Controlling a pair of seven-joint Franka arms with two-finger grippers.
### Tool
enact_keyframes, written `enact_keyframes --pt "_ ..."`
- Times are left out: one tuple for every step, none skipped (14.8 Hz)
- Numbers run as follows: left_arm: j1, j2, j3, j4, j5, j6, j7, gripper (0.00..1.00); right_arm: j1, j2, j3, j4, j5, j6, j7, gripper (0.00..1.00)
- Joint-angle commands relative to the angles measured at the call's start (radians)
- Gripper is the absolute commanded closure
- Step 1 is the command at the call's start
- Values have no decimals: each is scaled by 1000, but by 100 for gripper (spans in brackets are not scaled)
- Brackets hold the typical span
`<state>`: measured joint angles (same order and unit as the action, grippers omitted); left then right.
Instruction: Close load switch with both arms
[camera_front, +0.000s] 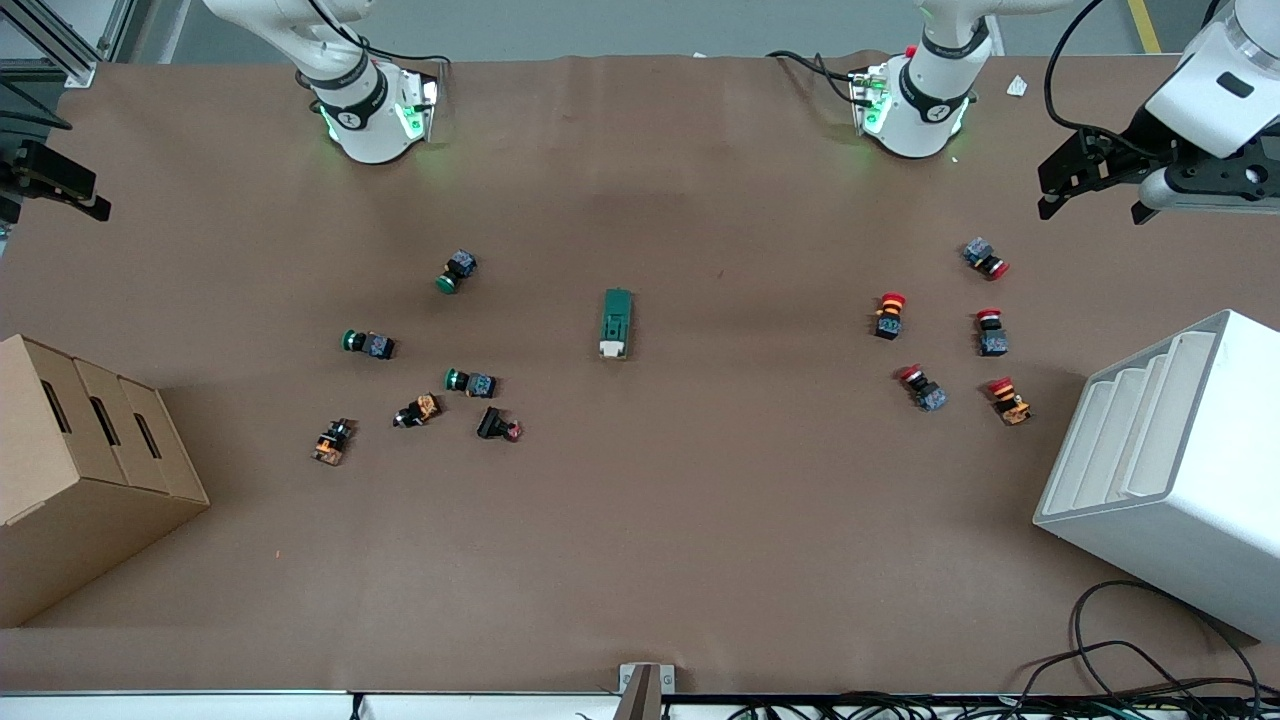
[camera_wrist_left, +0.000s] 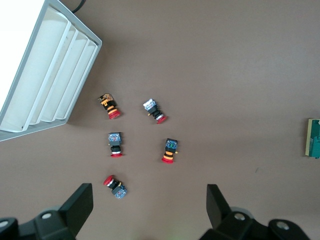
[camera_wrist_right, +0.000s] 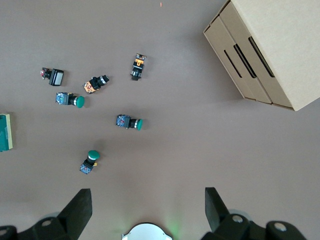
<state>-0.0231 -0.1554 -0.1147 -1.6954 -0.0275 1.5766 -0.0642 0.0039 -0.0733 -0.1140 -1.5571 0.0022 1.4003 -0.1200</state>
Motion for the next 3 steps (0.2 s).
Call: enact_keyframes --pt "3 17 4 25 -19 -1 23 0 -5 -31 8 -35 -4 13 -10 0" --pt "3 22 4 34 -19 -3 20 0 -5 -34 8 -37 -4 14 -10 0" --pt "3 36 4 46 -17 -3 18 0 -7 -37 8 -37 -4 17 -10 0"
